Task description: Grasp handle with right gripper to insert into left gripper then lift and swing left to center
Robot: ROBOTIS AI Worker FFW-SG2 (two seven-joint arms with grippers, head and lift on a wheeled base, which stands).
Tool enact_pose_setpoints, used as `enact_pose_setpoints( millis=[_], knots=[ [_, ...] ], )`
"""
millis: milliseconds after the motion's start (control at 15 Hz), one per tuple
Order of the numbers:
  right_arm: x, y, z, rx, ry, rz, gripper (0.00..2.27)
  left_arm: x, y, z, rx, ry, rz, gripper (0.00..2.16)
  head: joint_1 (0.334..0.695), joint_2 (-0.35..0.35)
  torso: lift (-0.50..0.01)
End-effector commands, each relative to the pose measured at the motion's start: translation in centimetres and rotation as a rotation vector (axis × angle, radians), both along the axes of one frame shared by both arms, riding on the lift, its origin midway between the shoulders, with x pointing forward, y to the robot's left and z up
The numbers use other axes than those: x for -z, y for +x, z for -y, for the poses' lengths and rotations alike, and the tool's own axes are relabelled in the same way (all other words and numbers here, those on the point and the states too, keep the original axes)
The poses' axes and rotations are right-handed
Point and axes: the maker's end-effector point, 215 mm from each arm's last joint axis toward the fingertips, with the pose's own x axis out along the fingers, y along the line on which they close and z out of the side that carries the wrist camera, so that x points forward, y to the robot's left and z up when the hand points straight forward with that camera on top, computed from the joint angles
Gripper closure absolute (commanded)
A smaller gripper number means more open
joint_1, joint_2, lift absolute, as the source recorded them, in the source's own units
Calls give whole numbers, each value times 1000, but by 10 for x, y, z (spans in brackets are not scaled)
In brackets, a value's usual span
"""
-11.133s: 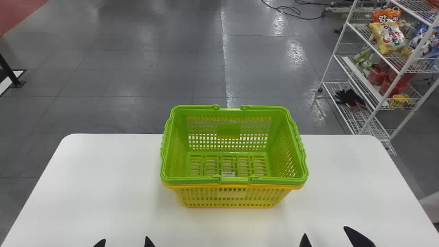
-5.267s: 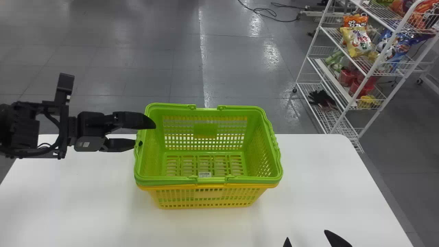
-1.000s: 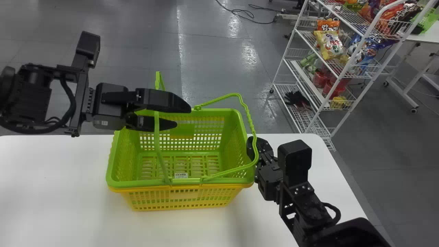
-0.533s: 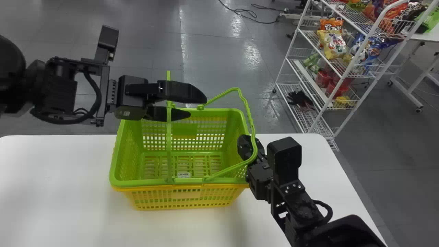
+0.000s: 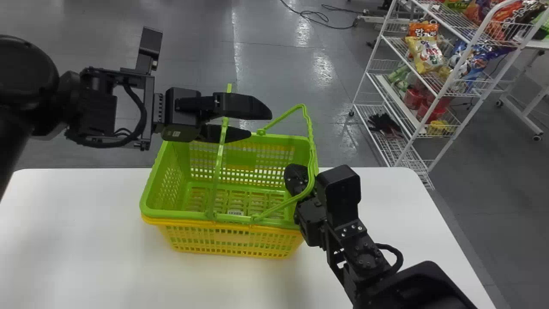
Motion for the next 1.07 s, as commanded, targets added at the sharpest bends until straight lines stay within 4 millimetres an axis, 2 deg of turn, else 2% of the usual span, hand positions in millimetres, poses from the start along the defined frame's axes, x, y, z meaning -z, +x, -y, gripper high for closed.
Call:
enact_pose_setpoints(
  millis=[0, 600, 1000],
  knots=[
    [-5, 2, -11, -13, -1, 8, 2159, 0, -1, 2, 3, -5, -4, 70, 695, -150, -93],
    [-19, 8, -43, -47, -5, 21, 2155, 2, -5, 4, 8, -15, -11, 70, 695, -117, -93],
    [-24, 6, -81, -95, -15, 33, 2159, 6, -10, 7, 16, -29, -29, 70, 695, -87, -93]
  ],
)
